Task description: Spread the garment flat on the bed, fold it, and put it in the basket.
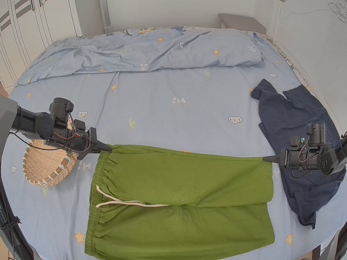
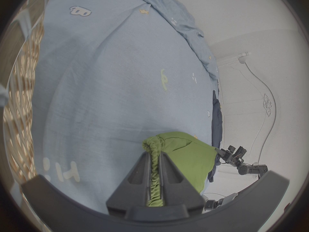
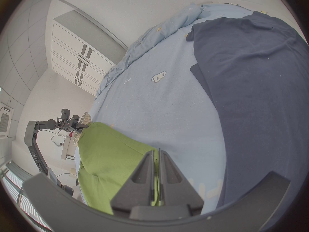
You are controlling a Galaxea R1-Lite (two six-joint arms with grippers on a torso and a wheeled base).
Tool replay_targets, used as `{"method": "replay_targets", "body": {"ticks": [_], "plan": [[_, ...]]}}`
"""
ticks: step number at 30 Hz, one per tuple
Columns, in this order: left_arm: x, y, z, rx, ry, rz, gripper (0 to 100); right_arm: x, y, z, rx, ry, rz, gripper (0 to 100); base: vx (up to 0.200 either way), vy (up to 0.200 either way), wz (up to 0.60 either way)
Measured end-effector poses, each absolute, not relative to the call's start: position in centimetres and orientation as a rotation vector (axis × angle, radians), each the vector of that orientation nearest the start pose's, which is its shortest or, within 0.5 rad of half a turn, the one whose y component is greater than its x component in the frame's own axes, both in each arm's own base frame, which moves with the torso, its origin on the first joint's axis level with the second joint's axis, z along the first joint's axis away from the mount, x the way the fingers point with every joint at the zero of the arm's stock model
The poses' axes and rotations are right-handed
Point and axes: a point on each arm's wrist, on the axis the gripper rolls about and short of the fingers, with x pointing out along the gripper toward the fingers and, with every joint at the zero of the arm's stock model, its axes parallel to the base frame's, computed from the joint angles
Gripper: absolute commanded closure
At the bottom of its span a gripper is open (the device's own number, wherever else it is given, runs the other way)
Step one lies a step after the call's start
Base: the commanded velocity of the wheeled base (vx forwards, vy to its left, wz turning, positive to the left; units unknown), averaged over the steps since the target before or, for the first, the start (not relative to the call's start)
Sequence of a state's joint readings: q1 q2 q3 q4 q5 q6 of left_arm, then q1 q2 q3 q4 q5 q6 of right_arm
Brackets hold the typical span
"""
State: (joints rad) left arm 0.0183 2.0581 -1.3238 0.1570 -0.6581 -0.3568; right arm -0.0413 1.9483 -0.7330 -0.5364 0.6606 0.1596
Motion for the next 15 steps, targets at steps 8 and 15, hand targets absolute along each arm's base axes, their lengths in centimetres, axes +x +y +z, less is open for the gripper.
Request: {"method": "replay_targets", "body": {"ticks": [8,15], "plan": [[38.0,-0.6,13.4,-0.619,0.943,-0.445,100,32.4,1.1,11.4,0.354,0.633,0.582,100,0.000,0.000,0.00],[38.1,-0.2,14.6,-0.598,0.871,-0.441,100,33.7,2.6,15.5,0.319,0.585,0.626,100,0.000,0.000,0.00]]}}
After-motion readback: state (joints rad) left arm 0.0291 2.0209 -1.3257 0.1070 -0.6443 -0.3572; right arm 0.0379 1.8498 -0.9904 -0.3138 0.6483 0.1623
